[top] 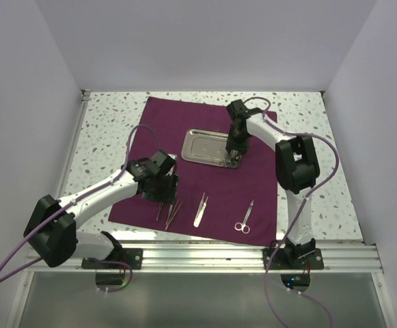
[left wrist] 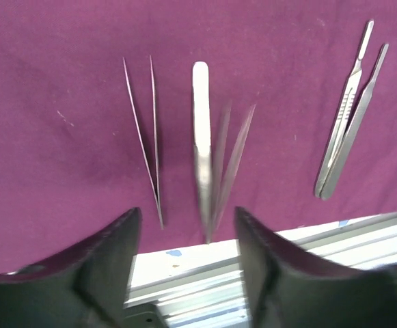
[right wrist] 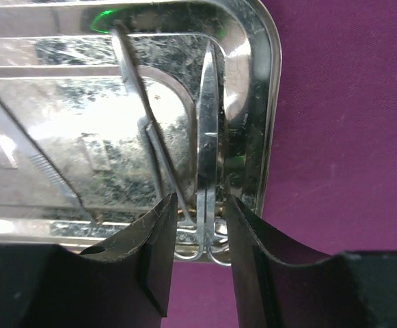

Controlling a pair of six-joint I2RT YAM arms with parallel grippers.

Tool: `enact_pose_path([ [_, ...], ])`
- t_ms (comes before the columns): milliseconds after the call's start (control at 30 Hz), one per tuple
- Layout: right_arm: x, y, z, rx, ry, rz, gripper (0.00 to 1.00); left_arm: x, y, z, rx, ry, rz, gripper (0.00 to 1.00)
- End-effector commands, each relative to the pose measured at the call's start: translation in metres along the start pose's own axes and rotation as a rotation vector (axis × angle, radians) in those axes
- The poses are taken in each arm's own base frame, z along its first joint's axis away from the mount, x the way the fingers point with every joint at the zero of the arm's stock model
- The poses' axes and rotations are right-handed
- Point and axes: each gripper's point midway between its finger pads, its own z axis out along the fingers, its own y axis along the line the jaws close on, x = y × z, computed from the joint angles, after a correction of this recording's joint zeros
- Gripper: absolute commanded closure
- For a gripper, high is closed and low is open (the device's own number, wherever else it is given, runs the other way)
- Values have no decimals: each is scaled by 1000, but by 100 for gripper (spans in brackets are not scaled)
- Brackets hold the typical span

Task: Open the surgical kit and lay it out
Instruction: Place the medical item in the surgical kit.

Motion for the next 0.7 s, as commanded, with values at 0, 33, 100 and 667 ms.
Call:
enact_pose_path([
  [0,1,-4,9,40,-13,16,62,-14,0,-4,-10,-65,-29,31],
  [33,2,-5,10,45,-11,17,63,-15,0,-5,-11,-68,-28,29],
  [100,5,-10,14,65,-7,18,64,-17,0,-8,-13,-74,-27,27],
  [667,17,-13,23,101,2,4,100,-26,2,-16,-36,-86,-9,28],
])
